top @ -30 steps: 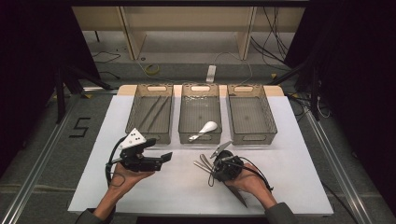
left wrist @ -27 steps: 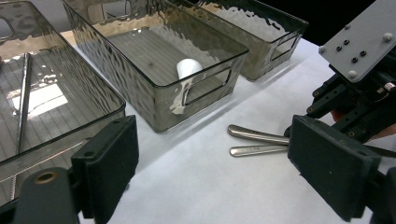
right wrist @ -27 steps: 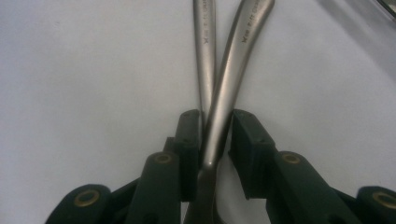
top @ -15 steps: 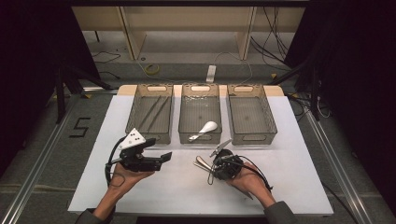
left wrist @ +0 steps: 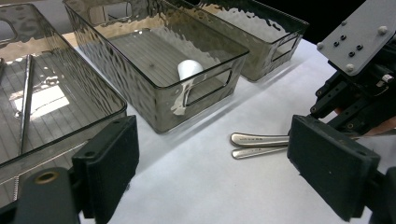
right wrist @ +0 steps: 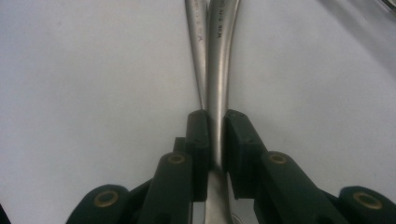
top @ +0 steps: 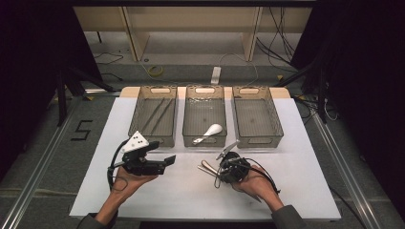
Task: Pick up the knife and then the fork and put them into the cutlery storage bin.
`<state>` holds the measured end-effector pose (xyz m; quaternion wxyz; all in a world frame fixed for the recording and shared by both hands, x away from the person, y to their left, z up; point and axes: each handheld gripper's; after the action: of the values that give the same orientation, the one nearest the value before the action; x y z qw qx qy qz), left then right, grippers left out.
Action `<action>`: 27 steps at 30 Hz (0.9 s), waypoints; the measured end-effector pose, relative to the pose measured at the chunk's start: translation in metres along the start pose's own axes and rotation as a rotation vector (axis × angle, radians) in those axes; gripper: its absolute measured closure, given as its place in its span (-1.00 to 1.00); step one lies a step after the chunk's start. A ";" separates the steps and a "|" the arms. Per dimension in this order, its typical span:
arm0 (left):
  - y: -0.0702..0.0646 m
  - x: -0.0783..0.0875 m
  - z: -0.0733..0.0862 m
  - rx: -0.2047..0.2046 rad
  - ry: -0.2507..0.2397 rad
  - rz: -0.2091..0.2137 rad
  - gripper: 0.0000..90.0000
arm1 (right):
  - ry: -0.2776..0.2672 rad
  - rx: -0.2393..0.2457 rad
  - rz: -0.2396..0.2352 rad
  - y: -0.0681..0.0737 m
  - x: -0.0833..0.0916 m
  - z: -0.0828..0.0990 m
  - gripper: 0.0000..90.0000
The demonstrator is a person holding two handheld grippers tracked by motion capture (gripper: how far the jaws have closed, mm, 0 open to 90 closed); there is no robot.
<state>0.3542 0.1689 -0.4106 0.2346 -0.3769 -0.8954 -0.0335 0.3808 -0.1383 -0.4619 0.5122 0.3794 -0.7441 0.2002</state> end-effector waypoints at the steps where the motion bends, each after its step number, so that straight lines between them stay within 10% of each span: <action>1: 0.000 0.000 0.000 -0.002 0.001 0.000 -0.64 | -0.002 0.007 0.003 0.000 0.000 0.000 0.80; 27: 0.004 0.004 0.000 0.035 -0.040 0.010 -0.64 | -0.156 -0.051 0.027 -0.023 0.041 -0.001 0.80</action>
<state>0.3548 0.1747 -0.4098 0.2232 -0.3780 -0.8985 -0.0091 0.3919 -0.1671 -0.4266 0.4596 0.3706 -0.7915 0.1579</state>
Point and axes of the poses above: each handheld gripper's, and its own axes: x roughly backward along the jaws, z roughly out of its underside, y roughly to its left, and after that the axes turned 2 degrees about -x, right-handed
